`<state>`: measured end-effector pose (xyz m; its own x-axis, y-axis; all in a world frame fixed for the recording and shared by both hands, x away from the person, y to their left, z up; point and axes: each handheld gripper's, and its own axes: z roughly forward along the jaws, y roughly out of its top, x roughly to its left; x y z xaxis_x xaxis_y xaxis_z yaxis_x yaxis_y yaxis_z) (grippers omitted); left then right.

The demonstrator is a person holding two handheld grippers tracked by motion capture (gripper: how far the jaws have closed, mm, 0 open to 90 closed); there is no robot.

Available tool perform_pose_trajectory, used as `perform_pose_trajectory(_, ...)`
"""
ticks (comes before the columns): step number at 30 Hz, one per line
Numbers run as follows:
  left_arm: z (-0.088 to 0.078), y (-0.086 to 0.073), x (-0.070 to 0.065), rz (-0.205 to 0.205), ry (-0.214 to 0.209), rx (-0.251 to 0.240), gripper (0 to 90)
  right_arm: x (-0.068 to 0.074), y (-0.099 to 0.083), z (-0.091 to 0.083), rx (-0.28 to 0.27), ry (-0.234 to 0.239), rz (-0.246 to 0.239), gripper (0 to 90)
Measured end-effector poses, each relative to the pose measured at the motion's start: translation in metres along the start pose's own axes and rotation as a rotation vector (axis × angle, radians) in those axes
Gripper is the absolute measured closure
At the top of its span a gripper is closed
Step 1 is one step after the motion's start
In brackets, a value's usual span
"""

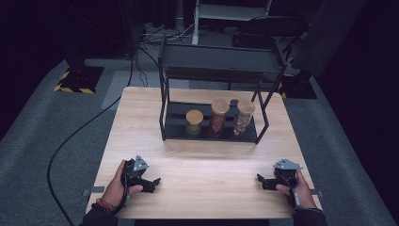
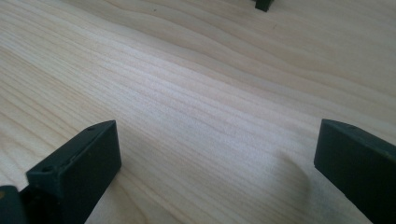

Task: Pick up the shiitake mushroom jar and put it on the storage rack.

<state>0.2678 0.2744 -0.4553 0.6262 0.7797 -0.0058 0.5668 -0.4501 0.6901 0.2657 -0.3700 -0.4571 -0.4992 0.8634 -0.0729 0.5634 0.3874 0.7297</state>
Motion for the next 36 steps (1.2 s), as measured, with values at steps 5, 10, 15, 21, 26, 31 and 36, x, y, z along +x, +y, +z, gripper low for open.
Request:
perform_pose_trajectory(5, 0.0001, 0.0000, 0.0001, 0.000, -0.001, 0.000, 0.1, -0.0090, -0.0023, -0.0020, 0.014, 0.034, 0.048, 0.5)
perform_pose_trajectory(10, 0.0001, 0.0000, 0.0000, 0.000, 0.000, 0.000, 0.1, -0.0098, -0.0036, -0.0033, 0.015, 0.033, 0.050, 0.4)
perform_pose_trajectory(15, 0.0001, 0.0000, 0.0000, 0.000, 0.000, 0.000, 0.1, -0.0111, -0.0052, -0.0049, 0.015, 0.031, 0.053, 0.4)
perform_pose_trajectory(21, 0.0000, 0.0000, 0.0001, 0.000, 0.000, 0.000, 0.1, -0.0115, -0.0058, -0.0055, 0.016, 0.029, 0.056, 0.2)
perform_pose_trajectory(26, 0.0001, 0.0000, 0.0000, -0.001, -0.001, 0.000, 0.1, -0.0116, -0.0058, -0.0055, 0.016, 0.029, 0.057, 0.1)
perform_pose_trajectory(31, 0.0000, 0.0000, 0.0000, 0.000, 0.000, 0.000, 0.1, -0.0117, -0.0058, -0.0054, 0.016, 0.029, 0.057, 0.1)
perform_pose_trajectory(36, 0.0000, 0.0000, 0.0001, 0.001, 0.000, 0.000, 0.1, -0.0112, -0.0058, -0.0056, 0.016, 0.028, 0.060, 0.1)
